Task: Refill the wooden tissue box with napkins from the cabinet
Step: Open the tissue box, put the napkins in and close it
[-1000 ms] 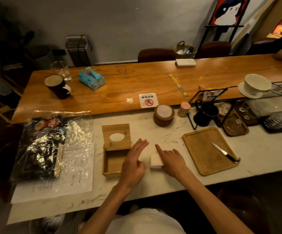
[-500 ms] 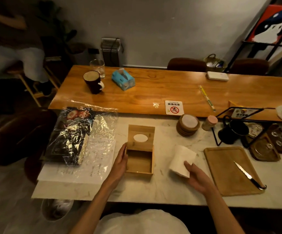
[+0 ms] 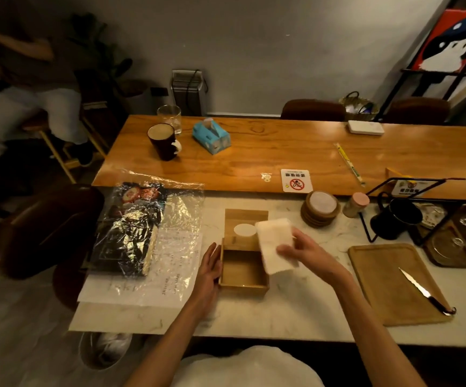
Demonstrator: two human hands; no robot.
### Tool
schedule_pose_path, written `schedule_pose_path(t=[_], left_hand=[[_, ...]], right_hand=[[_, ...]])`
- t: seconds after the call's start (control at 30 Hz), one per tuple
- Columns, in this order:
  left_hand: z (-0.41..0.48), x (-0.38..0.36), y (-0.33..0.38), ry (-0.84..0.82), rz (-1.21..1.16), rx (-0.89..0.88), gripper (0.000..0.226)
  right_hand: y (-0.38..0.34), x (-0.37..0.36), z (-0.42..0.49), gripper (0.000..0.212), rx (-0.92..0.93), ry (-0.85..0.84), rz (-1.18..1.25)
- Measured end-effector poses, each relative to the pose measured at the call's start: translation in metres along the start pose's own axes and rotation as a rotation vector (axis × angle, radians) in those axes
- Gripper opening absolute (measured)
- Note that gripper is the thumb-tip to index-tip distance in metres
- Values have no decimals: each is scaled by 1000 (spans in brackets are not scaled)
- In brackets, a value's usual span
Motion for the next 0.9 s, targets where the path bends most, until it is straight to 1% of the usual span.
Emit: schedule_pose_path(t=[0.07,0.1,0.17,0.23,0.27,0.4,0.6,0.7,0.73,0.83,0.9], left_hand=[[3,1,-2,17,-42,-1,55],[4,1,-3,17,-62,2,57],[3,1,-3,13,-93,21,63],[0,1,0,13,-130,18,63],[0,1,1,13,-140,10,62],[3,3,-3,39,-169,10,58],[5,3,-4,44,-183,-19,53],[8,4,-5,52,-171,-43,51],[9,5,-7,47,-165,-44,49],[10,6,-8,40,-144,-56,48],[10,6,-9,28,-130,-61,49]], right_hand=[[-34,-38,22,56,49,-145,-461],[-39,-57,33,59,48,-204,-667],[-39,-85,52,62,32,-246,-1021],[-33,-97,65,65,8,-261,-1241],[-31,-99,69,66,-22,-283,-1298],[-24,-98,78,61,-165,-386,-1374],[-30,-109,79,63,-200,-470,-1499],[-19,-124,71,45,-153,-591,-1616],[-15,-127,70,40,-118,-597,-1634],[3,-129,71,35,-66,-566,-1535],[6,-131,66,33,-67,-553,-1445]])
Point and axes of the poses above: each hand's wrist, its own z-axis towards the middle knuckle, its own x-axis out of the back of the hand, y = z × x, the point moved 7 cm from there along z, towards the middle knuckle, and after that the axes turned 2 degrees about z, right-handed, at the moved point
